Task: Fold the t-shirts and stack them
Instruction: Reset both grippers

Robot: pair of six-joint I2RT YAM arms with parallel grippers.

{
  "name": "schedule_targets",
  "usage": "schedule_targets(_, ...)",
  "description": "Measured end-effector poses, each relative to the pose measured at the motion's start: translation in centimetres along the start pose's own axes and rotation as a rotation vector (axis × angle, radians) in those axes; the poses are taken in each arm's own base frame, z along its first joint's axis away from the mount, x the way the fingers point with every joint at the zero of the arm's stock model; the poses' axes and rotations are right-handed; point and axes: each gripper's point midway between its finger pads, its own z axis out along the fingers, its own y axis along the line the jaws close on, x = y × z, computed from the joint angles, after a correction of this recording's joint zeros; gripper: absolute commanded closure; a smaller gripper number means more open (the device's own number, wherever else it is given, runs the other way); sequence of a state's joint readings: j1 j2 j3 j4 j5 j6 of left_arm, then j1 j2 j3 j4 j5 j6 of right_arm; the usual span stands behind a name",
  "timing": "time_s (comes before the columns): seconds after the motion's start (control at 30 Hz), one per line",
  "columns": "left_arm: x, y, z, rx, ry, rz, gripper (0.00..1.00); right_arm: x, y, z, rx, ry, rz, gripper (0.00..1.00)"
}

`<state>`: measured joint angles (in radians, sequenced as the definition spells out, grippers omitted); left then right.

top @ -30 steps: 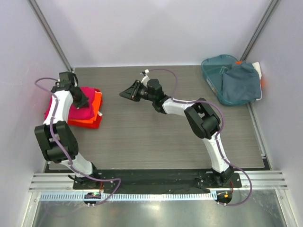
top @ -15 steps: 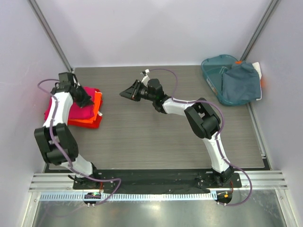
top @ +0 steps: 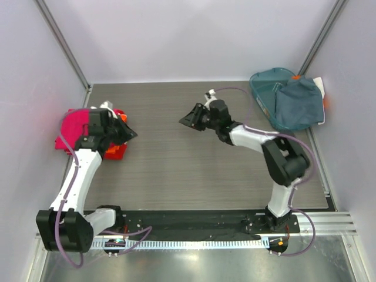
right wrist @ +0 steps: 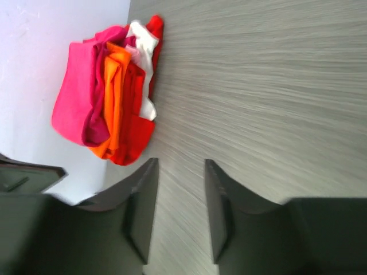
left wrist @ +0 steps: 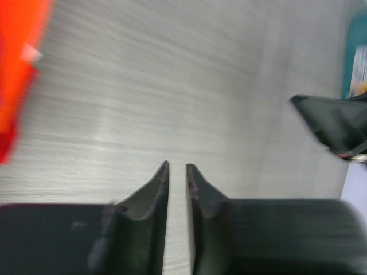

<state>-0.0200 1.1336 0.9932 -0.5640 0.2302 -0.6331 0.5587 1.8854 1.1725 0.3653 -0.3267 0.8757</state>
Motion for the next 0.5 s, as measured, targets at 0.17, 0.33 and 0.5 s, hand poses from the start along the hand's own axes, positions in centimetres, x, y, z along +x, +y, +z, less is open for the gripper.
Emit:
schedule_targets(0.17, 6.1, -3.5, 0.4, 0.099, 0.059, 0.133, 0.64, -2.1, -0.1, -9.1, 0.099, -0.152, -0.128, 0.47)
schedule_targets(0.33, 8.3, -5.5, -0.8, 0.190, 0.002, 0.223, 0.56, -5.6, 1.2, -18.0, 0.206, -0.365, -0.256, 0.36)
schedule_targets(0.5, 10.2, -5.6, -1.0, 0.229, -0.046, 0.292, 0.54, -6.4, 0.6, -25.5, 0.320, -0.537, -0.335, 0.18)
